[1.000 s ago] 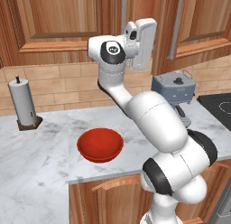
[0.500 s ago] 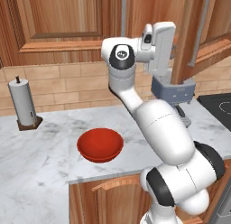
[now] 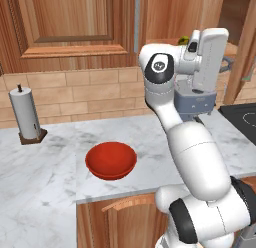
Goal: Open the cabinet. Pick the banana and pear from the cabinet and place them into the bowl. Then close the cabinet.
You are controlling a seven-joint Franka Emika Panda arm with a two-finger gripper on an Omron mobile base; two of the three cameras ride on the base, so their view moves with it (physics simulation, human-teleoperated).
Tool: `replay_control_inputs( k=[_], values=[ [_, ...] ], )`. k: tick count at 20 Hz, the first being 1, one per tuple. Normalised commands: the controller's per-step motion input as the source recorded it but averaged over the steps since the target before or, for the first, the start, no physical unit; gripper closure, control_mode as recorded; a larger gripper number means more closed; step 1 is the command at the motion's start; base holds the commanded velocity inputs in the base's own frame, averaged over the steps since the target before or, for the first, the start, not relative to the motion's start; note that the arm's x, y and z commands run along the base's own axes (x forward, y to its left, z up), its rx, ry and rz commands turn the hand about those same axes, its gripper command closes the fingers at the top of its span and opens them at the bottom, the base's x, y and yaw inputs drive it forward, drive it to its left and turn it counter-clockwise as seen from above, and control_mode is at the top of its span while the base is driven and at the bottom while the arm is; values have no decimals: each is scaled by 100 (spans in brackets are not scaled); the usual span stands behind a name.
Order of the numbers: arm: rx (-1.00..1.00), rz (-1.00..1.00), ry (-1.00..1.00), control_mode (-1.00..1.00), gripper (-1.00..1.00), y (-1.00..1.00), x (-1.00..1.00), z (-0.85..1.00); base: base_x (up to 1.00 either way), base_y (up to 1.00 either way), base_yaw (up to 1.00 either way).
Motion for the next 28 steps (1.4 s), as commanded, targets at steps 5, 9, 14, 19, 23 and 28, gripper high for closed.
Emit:
replay_control_inputs(
  k=[5, 9, 14, 19, 23, 28],
  values=[
    [-1, -13, 0, -100, 100, -58, -47, 0, 0, 0, 0],
    [-2, -11, -2, -100, 100, -52, -36, 0, 0, 0, 0],
    [0, -4, 0, -100, 100, -43, -4, 0, 0, 0, 0],
    [0, 0, 0, -100, 100, -30, 0, -1, 0, 0, 0],
    [0, 0, 0, -100, 100, -23, 0, -1, 0, 0, 0],
    [0, 0, 0, -100, 100, -23, 0, -4, 0, 0, 0]
  ],
)
